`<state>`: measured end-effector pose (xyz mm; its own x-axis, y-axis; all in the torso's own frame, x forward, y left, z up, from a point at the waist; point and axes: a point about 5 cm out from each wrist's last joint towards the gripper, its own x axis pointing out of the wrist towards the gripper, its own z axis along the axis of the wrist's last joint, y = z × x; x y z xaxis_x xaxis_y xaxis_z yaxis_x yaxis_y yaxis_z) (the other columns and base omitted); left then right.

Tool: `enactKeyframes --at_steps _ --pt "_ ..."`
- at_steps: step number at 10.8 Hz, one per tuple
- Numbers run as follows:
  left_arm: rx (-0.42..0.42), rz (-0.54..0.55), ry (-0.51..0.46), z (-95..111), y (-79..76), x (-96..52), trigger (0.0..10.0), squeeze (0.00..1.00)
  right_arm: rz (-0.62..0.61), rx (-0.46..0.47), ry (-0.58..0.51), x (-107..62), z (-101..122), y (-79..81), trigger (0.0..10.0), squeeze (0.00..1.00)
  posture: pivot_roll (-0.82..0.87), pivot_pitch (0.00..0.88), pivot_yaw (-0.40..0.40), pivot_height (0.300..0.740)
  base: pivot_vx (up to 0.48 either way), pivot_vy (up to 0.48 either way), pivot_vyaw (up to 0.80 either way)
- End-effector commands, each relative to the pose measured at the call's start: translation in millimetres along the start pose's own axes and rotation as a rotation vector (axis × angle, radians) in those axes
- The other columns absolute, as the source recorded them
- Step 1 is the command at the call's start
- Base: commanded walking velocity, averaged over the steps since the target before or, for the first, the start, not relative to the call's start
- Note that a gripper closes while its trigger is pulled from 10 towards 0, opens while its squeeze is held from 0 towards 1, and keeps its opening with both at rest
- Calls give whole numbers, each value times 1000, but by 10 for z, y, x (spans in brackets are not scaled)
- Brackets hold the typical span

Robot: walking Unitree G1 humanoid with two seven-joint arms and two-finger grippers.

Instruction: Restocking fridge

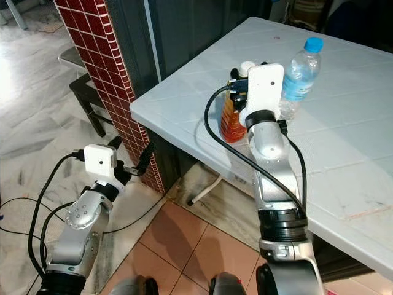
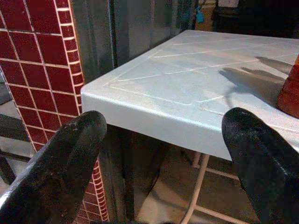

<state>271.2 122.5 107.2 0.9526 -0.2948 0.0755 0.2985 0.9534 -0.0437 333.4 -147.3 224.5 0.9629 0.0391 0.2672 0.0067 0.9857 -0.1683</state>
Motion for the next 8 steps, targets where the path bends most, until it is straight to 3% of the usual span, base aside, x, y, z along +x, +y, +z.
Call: enactKeyframes --at_steps 1,6,7,8 --pt "15 -5 7 -4 15 2 10000 0 8 1 1 -7 23 40 10000 1000 -65 50 52 740 0 0 0" --pt "18 -13 15 -20 4 15 10000 0 40 23 44 157 38 38 10000 1000 -62 42 51 740 0 0 0" --pt "18 -14 15 -20 2 16 10000 0 48 24 43 173 45 42 10000 0 -62 42 51 740 0 0 0" --pt "17 -14 16 -22 -1 16 10000 0 59 23 46 203 51 54 10000 0 -62 42 50 740 0 0 0"
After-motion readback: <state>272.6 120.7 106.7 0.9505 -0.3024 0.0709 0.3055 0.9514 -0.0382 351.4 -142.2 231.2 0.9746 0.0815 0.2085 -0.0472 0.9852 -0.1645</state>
